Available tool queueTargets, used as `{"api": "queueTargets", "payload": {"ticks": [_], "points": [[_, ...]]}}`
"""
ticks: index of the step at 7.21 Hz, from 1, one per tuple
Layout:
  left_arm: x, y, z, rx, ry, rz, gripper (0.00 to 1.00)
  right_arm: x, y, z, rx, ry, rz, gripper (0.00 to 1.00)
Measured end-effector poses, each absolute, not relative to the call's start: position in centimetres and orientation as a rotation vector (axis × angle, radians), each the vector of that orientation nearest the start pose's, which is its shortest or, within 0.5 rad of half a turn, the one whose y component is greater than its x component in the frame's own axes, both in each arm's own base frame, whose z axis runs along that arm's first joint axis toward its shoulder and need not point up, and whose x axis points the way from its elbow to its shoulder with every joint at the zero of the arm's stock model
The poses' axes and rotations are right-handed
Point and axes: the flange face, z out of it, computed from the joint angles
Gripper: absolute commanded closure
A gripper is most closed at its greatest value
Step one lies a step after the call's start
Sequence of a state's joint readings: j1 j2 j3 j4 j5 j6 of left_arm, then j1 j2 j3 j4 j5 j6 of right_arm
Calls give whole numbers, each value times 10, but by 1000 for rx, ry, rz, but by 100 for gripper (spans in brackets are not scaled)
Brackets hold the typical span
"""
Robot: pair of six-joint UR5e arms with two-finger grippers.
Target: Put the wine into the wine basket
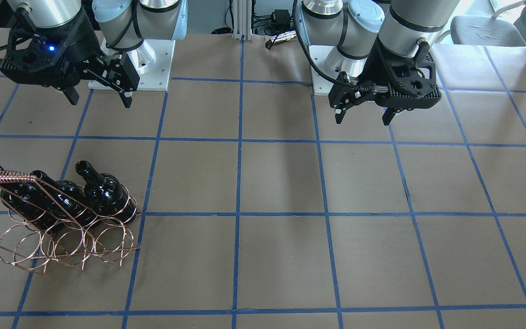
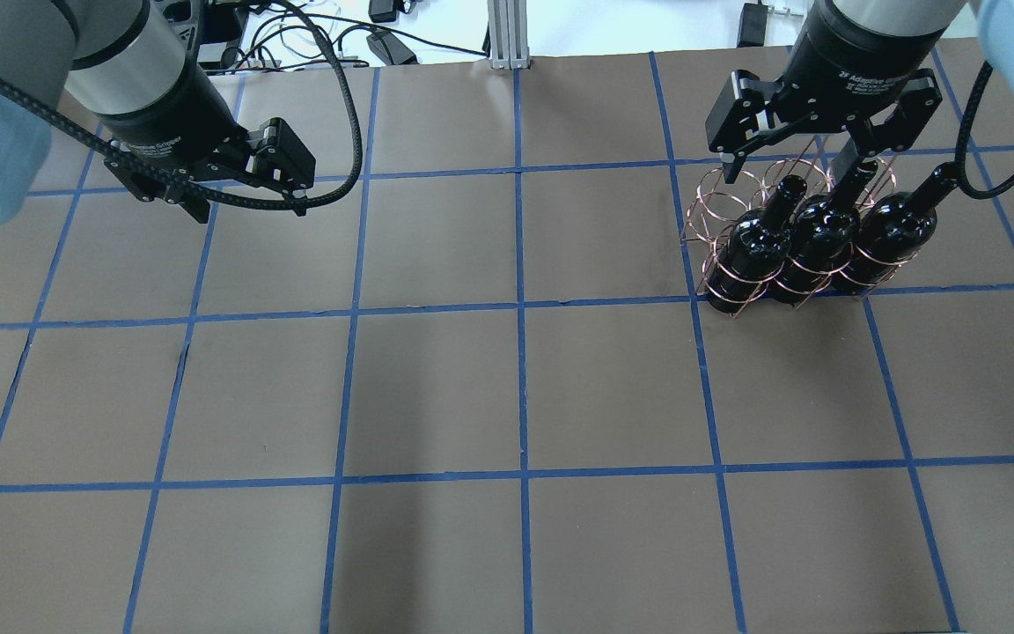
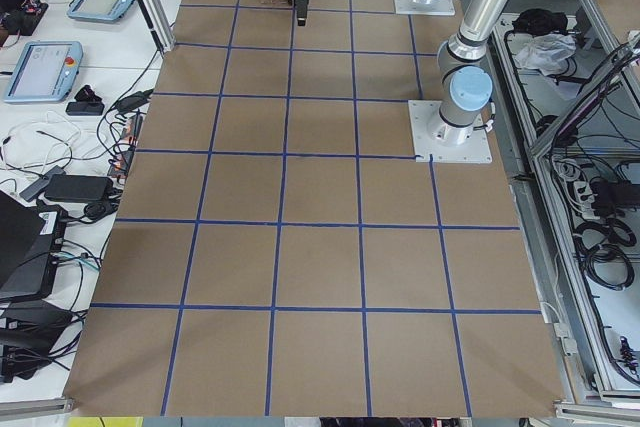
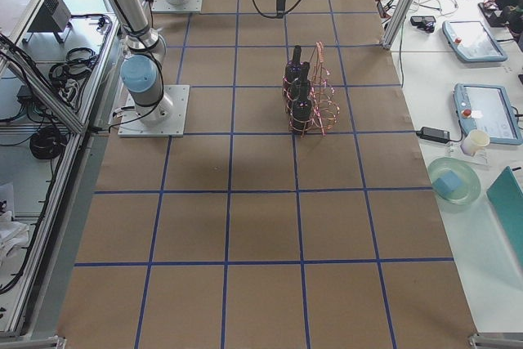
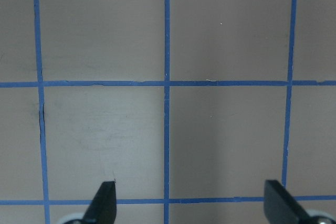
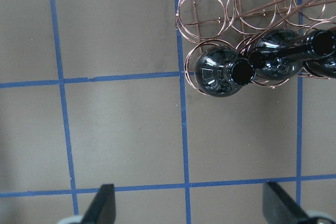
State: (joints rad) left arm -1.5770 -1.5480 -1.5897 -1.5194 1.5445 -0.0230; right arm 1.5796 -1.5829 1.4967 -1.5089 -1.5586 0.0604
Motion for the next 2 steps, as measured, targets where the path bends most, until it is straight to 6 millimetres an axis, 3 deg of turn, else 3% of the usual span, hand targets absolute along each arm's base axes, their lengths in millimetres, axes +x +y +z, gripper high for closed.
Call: {"api": "queueTargets", "payload": {"ticks": [2], "points": [[-139, -487, 495, -25, 3167, -90, 0, 139, -487, 522, 75, 3126, -32, 0]]}}
